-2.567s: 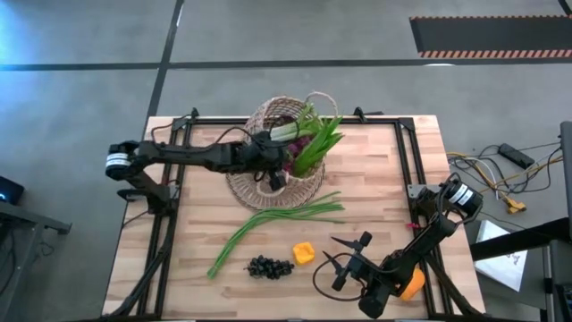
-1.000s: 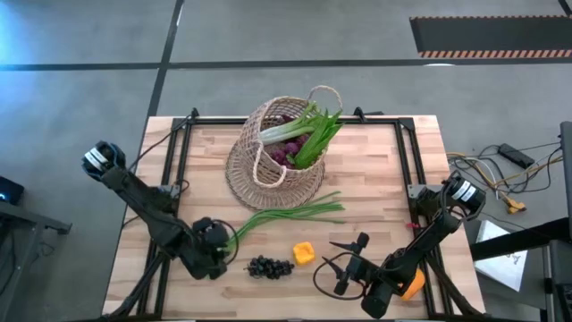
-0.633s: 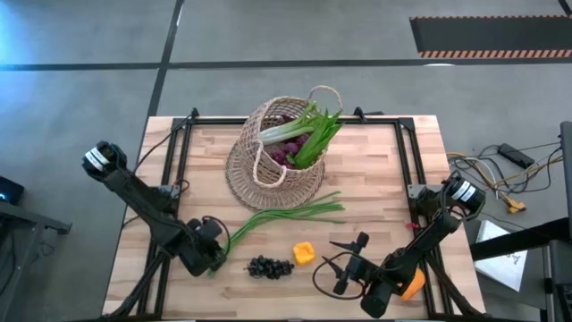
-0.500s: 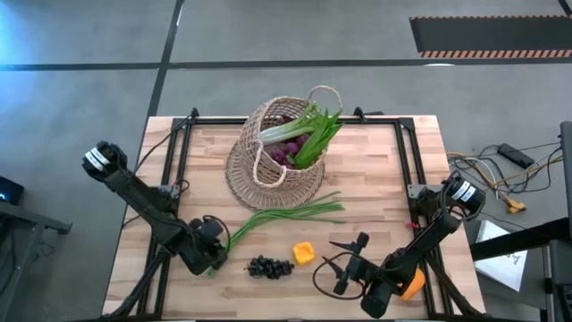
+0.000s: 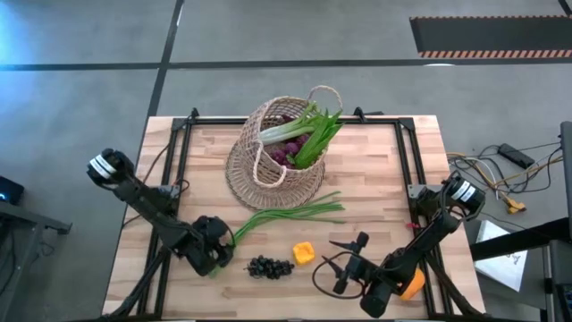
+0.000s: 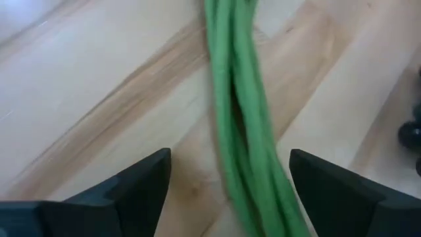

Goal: Build produce basket
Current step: Put the green string beans into the brown basket

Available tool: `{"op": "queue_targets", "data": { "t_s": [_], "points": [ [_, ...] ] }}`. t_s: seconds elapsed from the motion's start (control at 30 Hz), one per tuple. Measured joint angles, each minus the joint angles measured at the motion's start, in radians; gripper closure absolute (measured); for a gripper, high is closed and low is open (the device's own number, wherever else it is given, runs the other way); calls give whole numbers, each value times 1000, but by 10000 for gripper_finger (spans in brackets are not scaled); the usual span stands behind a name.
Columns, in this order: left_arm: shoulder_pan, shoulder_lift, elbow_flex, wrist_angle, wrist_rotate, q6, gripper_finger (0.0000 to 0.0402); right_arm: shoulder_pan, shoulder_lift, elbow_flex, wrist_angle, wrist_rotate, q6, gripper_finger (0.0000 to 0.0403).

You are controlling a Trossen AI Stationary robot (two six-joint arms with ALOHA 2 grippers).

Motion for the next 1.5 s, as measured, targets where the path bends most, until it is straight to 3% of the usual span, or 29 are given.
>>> {"op": "queue_targets", "data": {
  "t_s": [0.2, 0.4, 0.57, 0.73, 0.93, 1.27, 1.5],
  "points": [
    [26, 109, 69, -59, -2, 79, 166, -4, 0, 0, 1, 6, 0, 182],
    [73, 161, 94, -142, 38, 156, 282, -6, 0, 0, 1, 6, -11, 182],
    [114, 147, 112, -162, 87, 323, 381, 20, -20, 16, -6, 5, -53, 182],
    [157, 108, 225, -327, 77, 473, 382, 40, -37, 38, -3, -1, -83, 182],
    [198, 98, 478, -575, -10, 628, 381, 17, -9, 31, -2, -111, -43, 182],
    [240, 97, 830, -577, -249, 1011, 380, -57, 52, 27, 23, -103, 87, 181],
    [282, 96, 982, -573, -276, 1174, 380, -74, 43, 27, 90, -121, 4, 181]
  ]
}}
